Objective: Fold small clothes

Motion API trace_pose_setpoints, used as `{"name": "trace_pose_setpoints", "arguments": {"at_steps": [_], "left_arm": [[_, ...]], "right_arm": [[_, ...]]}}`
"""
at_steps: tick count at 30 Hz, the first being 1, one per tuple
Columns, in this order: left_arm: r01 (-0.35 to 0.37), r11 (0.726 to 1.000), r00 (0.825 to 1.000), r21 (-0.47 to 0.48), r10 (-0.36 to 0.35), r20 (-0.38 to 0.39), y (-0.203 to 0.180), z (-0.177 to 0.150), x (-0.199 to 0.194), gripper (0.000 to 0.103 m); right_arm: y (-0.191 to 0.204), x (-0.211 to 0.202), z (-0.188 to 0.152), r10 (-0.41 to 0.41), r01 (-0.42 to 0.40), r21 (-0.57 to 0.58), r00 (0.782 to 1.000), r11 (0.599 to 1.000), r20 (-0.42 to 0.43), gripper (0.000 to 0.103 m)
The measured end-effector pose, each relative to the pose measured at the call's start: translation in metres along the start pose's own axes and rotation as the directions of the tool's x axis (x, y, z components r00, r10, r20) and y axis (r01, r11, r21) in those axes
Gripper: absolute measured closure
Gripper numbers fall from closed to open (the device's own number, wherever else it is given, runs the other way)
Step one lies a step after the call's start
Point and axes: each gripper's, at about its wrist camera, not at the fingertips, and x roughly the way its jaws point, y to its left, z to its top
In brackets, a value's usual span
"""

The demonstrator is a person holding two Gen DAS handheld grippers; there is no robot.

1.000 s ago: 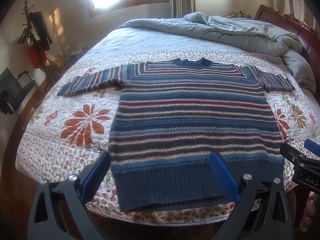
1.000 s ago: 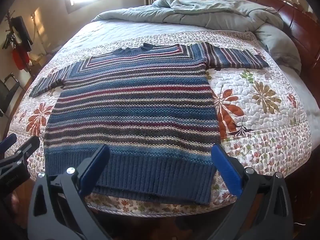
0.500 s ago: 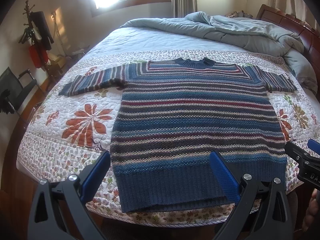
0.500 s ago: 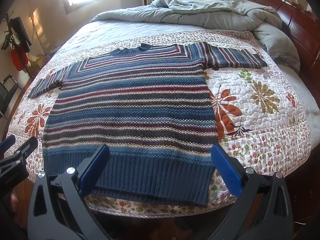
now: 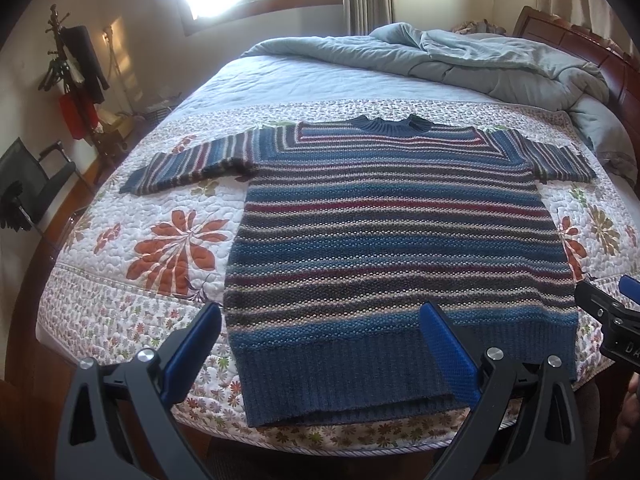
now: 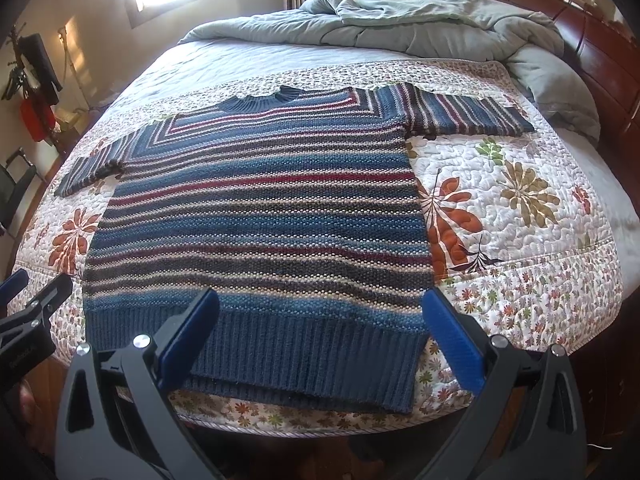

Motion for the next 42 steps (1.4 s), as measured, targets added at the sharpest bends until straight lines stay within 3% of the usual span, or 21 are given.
{"name": "trace_pose_setpoints", "arguments": {"at_steps": [42], "left_arm": [[-0.016,1.000,1.000,0.010,0.016,-0.004,0.0009,0.0015,0.0040,0.004]], "right_arm": [[-0.0005,0.0068,-0.0005,-0.004,0.004,0.001,1.000,1.000,-0.014,0.003]]}}
